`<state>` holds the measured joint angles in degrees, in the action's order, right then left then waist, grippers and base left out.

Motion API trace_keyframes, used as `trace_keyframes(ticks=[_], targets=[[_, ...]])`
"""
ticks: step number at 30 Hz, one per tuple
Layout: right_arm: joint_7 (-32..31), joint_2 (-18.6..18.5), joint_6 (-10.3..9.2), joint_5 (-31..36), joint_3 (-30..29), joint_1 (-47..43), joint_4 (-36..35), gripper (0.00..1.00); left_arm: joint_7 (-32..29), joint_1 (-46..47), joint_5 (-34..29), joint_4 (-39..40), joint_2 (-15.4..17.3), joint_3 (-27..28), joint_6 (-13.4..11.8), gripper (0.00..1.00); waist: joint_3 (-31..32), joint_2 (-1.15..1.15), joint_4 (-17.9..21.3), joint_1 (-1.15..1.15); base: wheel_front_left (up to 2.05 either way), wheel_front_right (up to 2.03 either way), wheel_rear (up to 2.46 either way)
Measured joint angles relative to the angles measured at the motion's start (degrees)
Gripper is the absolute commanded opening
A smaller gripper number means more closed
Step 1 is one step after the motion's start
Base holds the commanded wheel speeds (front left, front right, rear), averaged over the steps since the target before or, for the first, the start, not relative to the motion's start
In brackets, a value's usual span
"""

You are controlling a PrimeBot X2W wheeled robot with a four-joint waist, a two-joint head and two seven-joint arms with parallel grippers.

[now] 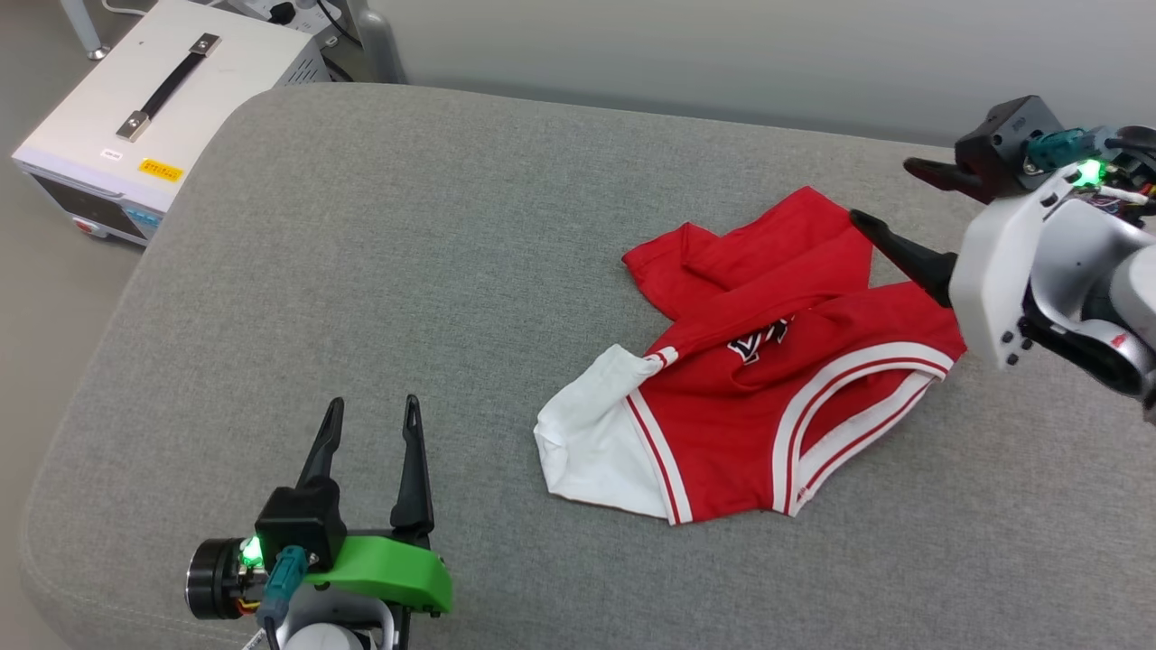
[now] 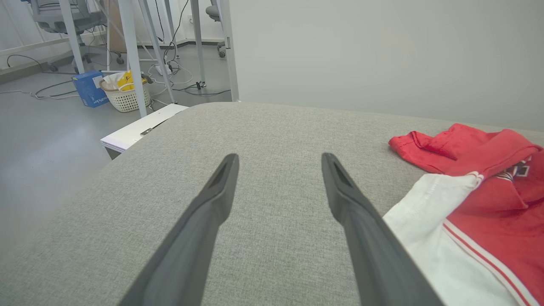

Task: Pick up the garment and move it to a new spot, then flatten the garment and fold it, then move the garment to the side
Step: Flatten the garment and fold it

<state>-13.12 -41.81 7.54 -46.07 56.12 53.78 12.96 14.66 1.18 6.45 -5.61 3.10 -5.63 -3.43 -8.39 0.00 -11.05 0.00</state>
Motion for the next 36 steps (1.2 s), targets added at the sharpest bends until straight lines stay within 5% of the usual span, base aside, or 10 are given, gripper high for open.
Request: trace_keyframes(ticks=[7, 10, 28, 29, 30, 36], targets=[[-20.27, -7.98, 0.00, -7.59, 0.02, -1.95, -6.50, 1.00, 0.01, 0.02, -0.01, 0.36, 0.00, -0.64, 0.15, 1.00, -0.83, 0.00, -0.47, 0.00, 0.00, 0.00, 0.00], [-25.73, -8.48, 0.00, -8.49, 0.89, -3.23, -6.84, 1.00, 0.00, 0.10, 0.00, 0.63, 0.00, -1.15, 0.15, 1.00, -1.75, 0.00, -0.74, 0.00, 0.00, 0.00, 0.00], [-28.19, -1.62, -0.01, -5.19, 6.04, -3.53, 11.50, 1.00, 0.00, 3.97, 0.85, 0.59, 0.00, -3.03, -0.38, 1.00, -9.43, 0.00, -3.22, -0.01, 0.00, 0.00, 0.00], [-27.86, -1.58, -0.01, -5.43, 6.38, -3.48, 11.58, 0.36, 0.00, 3.96, 0.96, 0.55, 0.00, -2.94, -0.43, 1.00, -9.48, 0.00, -3.21, -0.01, 0.00, 0.00, 0.00], [-27.20, -1.56, -0.02, -5.76, 6.58, -3.47, 11.61, 0.00, 0.00, 3.95, 1.00, 0.52, 0.00, -2.81, -0.45, 1.00, -9.47, 0.00, -3.11, -0.01, 0.00, 0.00, 0.00], [-21.35, -0.82, -0.02, -6.86, 8.13, -3.36, 10.59, 0.00, 0.00, 3.94, 1.01, 0.07, 0.00, -2.57, -0.43, 1.00, -8.25, 0.00, -1.93, 0.00, 0.00, 0.00, 0.00]])
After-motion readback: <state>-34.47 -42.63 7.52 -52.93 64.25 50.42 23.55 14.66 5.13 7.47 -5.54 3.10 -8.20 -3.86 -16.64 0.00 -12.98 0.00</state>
